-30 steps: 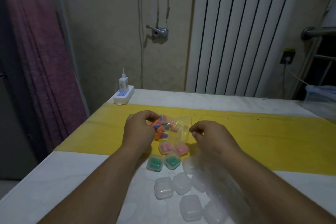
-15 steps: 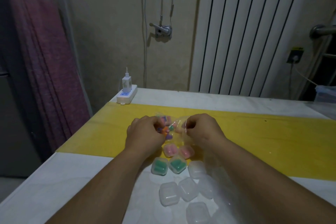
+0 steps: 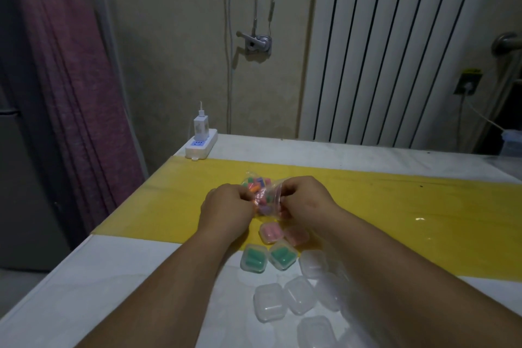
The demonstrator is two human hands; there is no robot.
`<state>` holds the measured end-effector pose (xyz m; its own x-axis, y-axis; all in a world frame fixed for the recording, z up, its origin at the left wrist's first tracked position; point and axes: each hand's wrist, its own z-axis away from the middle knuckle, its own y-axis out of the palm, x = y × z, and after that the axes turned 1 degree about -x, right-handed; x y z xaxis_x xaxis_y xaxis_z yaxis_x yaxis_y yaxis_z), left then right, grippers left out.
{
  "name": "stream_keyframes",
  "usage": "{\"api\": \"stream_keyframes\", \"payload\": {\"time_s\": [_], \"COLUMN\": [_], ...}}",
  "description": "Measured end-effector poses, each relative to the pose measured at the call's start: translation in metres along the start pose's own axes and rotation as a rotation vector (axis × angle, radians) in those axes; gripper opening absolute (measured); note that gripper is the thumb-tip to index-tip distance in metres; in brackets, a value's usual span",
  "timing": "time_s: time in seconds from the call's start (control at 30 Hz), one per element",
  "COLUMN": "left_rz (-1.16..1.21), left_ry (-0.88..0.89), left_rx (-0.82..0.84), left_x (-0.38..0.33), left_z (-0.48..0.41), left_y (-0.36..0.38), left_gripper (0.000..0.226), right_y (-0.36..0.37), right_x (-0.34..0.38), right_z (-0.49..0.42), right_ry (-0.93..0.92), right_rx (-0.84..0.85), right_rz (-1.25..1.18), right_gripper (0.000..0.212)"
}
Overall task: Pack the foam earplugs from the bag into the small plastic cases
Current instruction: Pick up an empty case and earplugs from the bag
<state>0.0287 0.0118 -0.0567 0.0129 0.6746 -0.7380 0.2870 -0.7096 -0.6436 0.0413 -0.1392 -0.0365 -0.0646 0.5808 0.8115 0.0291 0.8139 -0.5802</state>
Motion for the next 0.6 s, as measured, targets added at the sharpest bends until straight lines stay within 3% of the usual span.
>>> {"api": "stream_keyframes", "payload": {"time_s": [0.17,0.33,0.47,0.6], "left_rz": [0.056,-0.098,-0.193,-0.258], "left_ry": [0.016,0.012,-0.048,-0.084], "left_rx": [-0.04,-0.202,-0.175,-0.124], "left_x": [-0.0014,-0.0003,0.0012,0.0028], "left_z": [0.0007,-0.0007,-0.0008,-0.002], "left_y": [-0.0025,-0.0033,-0.0022,-0.0016], "left_gripper": [0.027,0.031,0.04,0.037], "right_y": [-0.0025,-0.002,-0.0011,0.005], "right_x": [-0.0009,-0.0018,-0.0002,0.003], "right_z": [-0.0016,-0.0015,-0.0018,-0.0051], "right_ry": [-0.045,-0.025,-0.04,-0.06], "right_rx": [-0.02,-0.056,-0.127,-0.056], "right_rz": [0.155,0.152,0.153,0.131], "right_gripper": [0.029,0.032,0.026,0.018]}}
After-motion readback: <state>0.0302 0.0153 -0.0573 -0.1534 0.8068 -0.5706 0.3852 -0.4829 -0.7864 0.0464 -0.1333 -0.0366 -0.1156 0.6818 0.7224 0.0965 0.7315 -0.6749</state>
